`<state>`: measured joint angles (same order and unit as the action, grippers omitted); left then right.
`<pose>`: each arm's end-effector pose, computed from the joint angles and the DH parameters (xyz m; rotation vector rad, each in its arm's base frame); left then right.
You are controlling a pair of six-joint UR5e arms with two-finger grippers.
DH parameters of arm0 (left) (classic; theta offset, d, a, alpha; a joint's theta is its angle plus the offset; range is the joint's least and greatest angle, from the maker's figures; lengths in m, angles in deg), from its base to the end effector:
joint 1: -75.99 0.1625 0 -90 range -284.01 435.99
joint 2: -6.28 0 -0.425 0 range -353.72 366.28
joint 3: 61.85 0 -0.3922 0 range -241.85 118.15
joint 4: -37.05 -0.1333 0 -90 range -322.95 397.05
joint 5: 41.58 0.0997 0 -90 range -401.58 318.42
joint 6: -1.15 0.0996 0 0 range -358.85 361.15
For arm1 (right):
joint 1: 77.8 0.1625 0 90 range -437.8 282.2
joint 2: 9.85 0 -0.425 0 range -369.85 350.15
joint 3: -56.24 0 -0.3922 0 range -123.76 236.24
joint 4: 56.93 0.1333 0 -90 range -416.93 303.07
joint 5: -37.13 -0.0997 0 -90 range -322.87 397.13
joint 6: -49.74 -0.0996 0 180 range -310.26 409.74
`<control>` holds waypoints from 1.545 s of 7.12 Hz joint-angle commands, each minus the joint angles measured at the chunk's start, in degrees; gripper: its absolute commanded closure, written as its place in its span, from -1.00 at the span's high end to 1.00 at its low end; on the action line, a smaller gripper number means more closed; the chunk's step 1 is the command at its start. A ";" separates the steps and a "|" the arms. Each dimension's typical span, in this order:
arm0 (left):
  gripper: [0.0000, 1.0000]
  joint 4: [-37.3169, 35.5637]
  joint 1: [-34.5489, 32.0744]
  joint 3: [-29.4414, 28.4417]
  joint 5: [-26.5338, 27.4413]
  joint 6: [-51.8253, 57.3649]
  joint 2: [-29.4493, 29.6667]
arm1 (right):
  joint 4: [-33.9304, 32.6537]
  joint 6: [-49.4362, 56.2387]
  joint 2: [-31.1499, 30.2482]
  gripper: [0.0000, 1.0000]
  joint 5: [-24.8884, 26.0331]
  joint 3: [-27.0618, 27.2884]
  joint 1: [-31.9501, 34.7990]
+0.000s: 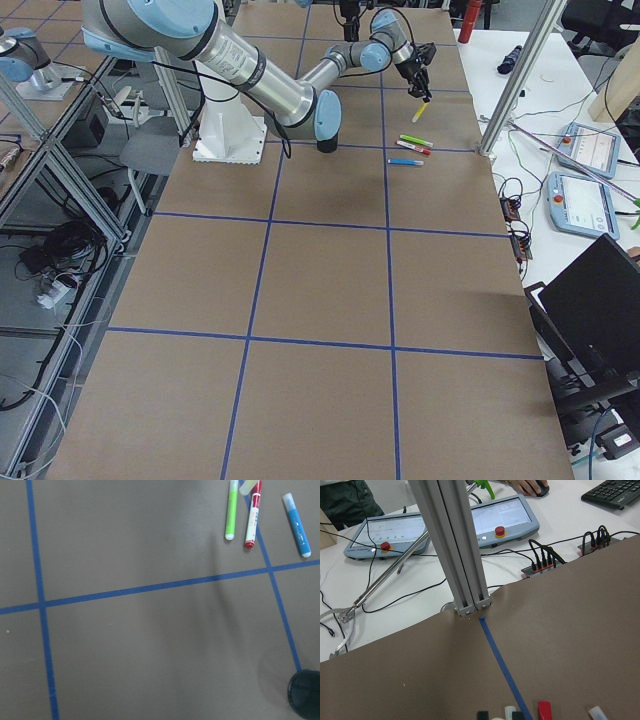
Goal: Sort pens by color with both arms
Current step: 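Carry the yellow highlighter past the other pens, lower it beside the green one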
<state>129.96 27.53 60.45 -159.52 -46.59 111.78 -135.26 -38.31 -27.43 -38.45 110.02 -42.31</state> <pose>0.2722 -0.4379 0.2601 0.2966 0.9316 0.1162 -0.6085 -0.6280 0.0500 0.5003 -0.7245 0.6530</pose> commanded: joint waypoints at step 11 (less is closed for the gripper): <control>0.98 0.25 -0.58 0.13 -0.45 0.37 -0.38 | 5.46 1.48 0.17 -0.03 0.52 -3.86 -2.53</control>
<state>130.21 26.95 60.66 -159.97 -46.19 111.44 -129.81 -36.83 -27.29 -37.95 106.16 -44.97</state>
